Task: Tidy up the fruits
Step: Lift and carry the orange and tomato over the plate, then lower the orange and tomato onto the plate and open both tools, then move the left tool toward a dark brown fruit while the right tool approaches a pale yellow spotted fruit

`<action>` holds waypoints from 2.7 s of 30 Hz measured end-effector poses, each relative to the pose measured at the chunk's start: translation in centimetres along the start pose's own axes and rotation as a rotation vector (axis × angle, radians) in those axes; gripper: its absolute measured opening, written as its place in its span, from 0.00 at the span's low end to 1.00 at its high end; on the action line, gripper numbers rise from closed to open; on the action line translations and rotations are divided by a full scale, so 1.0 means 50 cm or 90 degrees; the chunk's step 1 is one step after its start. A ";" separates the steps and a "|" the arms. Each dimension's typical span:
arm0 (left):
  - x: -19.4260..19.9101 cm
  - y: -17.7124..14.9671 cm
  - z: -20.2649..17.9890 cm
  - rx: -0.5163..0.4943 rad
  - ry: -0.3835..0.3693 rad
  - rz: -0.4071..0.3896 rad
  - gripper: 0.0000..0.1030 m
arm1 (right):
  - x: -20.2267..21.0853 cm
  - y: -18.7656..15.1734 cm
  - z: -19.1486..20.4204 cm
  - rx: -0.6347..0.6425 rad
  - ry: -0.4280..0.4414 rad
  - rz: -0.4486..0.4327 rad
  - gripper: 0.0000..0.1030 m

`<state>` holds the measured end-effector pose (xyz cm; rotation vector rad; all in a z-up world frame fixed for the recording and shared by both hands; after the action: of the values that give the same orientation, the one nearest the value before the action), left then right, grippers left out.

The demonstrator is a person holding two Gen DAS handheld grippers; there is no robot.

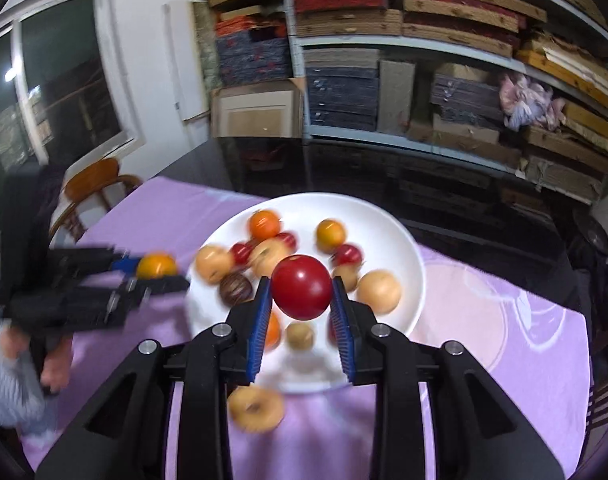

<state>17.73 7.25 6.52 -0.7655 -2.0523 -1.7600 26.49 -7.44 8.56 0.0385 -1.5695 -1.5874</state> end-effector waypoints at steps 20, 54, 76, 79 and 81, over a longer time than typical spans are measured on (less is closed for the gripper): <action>-0.069 0.003 0.008 0.025 0.034 0.011 0.70 | -0.145 0.008 -0.109 -0.118 -0.019 0.017 0.64; -0.037 -0.172 -0.025 -0.150 0.202 0.025 0.95 | 0.209 -0.274 -0.038 -0.073 -0.011 -0.110 0.96; -0.035 -0.156 0.063 -0.031 0.120 0.042 0.68 | 0.207 -0.279 -0.021 -0.051 -0.005 -0.109 0.96; -0.034 -0.155 0.068 -0.021 0.114 0.040 0.64 | 0.205 -0.280 -0.017 -0.045 -0.004 -0.104 0.96; -0.033 -0.156 0.070 -0.019 0.112 0.039 0.64 | 0.205 -0.281 -0.014 -0.041 -0.003 -0.103 0.96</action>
<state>14.79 9.65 -1.30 -0.6490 -1.8727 -1.7613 13.03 -16.52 2.38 0.1296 -1.5499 -1.7637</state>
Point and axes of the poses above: each gripper's, at about its wrist camera, not at the fingertips, and x roughly against the way its jaws point, z to its left, y to its top, the point moved 3 cm from there along -x, roughly the way its jaws point, and after that the axes turned 11 degrees about -z, right-handed, at the moved point
